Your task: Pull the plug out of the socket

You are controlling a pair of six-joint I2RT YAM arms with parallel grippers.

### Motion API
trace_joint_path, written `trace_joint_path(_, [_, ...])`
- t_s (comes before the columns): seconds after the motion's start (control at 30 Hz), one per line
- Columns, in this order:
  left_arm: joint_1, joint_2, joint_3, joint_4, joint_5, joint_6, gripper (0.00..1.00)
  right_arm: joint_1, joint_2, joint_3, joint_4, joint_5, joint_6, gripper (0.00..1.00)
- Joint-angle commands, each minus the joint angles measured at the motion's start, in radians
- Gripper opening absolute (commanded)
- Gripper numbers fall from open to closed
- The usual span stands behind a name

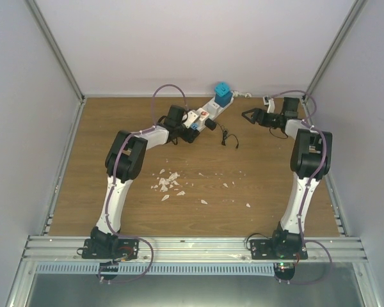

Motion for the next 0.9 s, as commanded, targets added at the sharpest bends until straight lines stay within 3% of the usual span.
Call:
trace_joint_path(0.0, [-0.012, -0.064, -0.033, -0.049, 0.015, 0.021, 0.61, 0.009, -0.067, -0.01, -0.025, -0.014, -0.056, 0.95])
trace_joint_path(0.4, [-0.013, -0.215, -0.206, -0.149, 0.118, 0.077, 0.57, 0.001, -0.207, -0.082, -0.179, -0.011, -0.302, 0.97])
trace_joint_path(0.87, [-0.013, -0.416, -0.543, -0.184, 0.242, 0.215, 0.53, -0.066, -0.361, -0.206, -0.329, -0.079, -0.499, 0.98])
